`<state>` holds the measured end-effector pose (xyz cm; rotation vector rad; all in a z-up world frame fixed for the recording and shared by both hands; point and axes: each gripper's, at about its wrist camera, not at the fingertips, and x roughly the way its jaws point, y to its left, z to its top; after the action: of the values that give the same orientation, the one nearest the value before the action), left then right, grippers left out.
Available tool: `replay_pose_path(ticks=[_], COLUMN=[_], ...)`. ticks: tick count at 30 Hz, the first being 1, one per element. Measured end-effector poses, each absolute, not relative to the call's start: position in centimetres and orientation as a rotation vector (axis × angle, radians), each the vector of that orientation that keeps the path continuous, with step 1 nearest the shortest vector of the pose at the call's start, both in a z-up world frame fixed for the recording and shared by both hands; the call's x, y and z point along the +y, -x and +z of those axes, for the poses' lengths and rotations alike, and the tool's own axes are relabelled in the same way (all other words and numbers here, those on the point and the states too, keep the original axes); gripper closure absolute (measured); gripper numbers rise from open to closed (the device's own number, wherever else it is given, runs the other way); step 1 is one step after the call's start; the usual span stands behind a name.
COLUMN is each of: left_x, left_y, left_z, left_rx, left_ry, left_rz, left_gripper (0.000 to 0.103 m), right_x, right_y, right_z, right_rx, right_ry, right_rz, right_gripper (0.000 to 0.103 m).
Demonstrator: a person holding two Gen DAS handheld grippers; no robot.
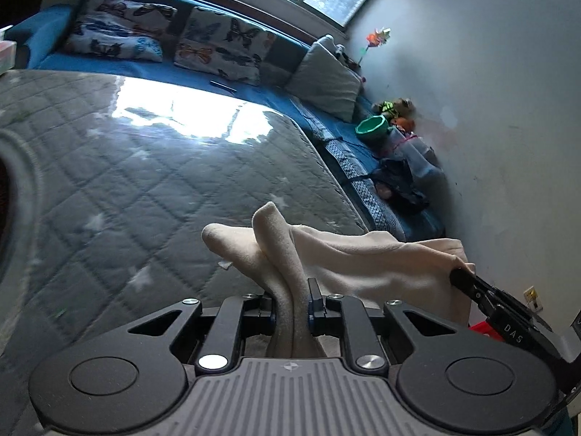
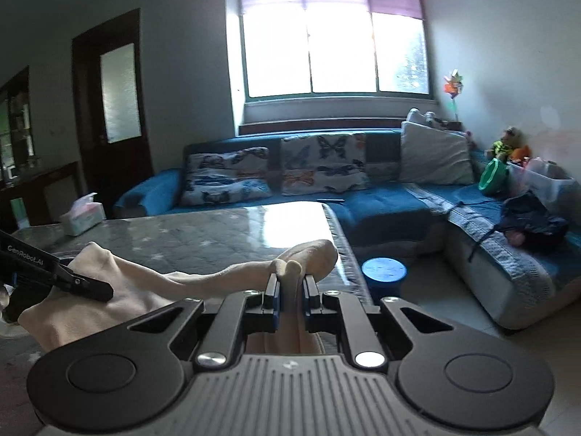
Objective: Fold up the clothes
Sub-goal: 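Lift the folded sweatshirt with both grippers and carry it across the table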
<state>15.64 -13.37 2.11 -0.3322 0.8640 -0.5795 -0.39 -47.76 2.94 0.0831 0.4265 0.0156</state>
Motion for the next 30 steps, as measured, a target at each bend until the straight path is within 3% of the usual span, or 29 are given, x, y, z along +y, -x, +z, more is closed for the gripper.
replay_pose_path(ticks=[26, 30], left_x=[-17.1, -16.9], left_y=[-18.2, -18.0], left_z=[-2.9, -3.0], left_rx=[0.984, 0.978], left_ry=[0.213, 0.207], left_rz=[-0.560, -0.559], left_gripper=[0.086, 0.082], right_x=[-51.1, -51.0], right_y=[-4.9, -4.7], right_z=[-5.1, -5.5], right_rx=[0.617, 0.634], right_ry=[-0.117, -0.112], right_rz=[-0.094, -0.101], right_gripper=[0.092, 0.089])
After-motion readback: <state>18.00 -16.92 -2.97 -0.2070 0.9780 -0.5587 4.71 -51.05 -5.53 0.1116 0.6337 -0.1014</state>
